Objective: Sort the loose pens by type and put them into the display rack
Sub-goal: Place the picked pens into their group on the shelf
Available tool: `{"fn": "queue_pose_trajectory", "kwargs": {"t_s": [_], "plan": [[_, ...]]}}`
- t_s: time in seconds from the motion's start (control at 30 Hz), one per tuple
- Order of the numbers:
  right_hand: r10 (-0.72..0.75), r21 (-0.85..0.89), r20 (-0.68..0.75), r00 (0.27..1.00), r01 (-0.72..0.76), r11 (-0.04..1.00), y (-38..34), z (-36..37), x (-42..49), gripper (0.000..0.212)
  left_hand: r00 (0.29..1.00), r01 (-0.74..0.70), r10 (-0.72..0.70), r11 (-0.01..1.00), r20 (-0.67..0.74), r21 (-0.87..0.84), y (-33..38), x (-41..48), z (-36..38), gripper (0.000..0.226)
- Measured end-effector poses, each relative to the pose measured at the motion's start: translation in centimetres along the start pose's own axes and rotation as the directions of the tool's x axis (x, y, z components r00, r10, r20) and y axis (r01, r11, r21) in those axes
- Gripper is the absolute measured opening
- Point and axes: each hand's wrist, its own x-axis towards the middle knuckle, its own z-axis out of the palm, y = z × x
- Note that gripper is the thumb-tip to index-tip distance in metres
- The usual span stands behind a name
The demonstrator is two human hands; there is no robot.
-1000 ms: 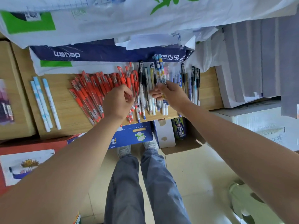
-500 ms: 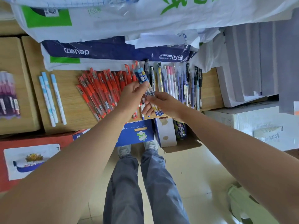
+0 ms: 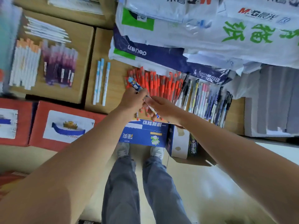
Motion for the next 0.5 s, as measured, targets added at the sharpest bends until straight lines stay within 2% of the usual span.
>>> {"fn": "queue_pose_trajectory", "kwargs": {"t_s": [0.1,0.17,0.23,0.3,0.37,0.43,0.5], "plan": [[-0.032,-0.080,0.045,0.999,0.035,0.996,-2.2,1.6,0.7,0.045,1.000,-0.017,0.017,1.000,0.008,-0.012,0.1,-0.9,-3.3,0.024],[-0.026,-0.107,0.044,0.999,0.031,0.994,-3.5,2.8,1.5,0.041,0.999,-0.039,0.039,0.996,0.008,0.080,-0.2,-1.1,-5.4,0.026],[0.004,-0.080,-0.003,1.000,-0.004,0.997,-4.3,4.0,2.4,0.037,0.999,-0.041,0.043,0.976,-0.008,0.212,-0.9,-1.0,-7.6,0.040],[0.038,-0.014,-0.057,0.998,-0.039,0.999,-4.8,5.0,3.5,0.033,0.991,-0.061,0.107,0.904,-0.086,0.423,-1.8,-0.8,-10.0,0.046],[0.071,0.020,-0.086,0.994,-0.069,0.997,-5.1,6.0,4.8,0.030,0.963,-0.102,0.231,0.794,-0.141,0.600,-2.8,-0.3,-12.3,0.030],[0.104,0.020,-0.112,0.988,-0.103,0.995,-5.0,7.1,6.3,0.027,0.943,-0.103,0.293,0.704,-0.156,0.702,-3.6,0.6,-14.2,0.025],[0.138,0.028,-0.162,0.977,-0.135,0.990,-4.9,8.3,8.0,0.024,0.935,-0.099,0.322,0.645,-0.152,0.757,-4.1,1.8,-15.1,0.033]]}}
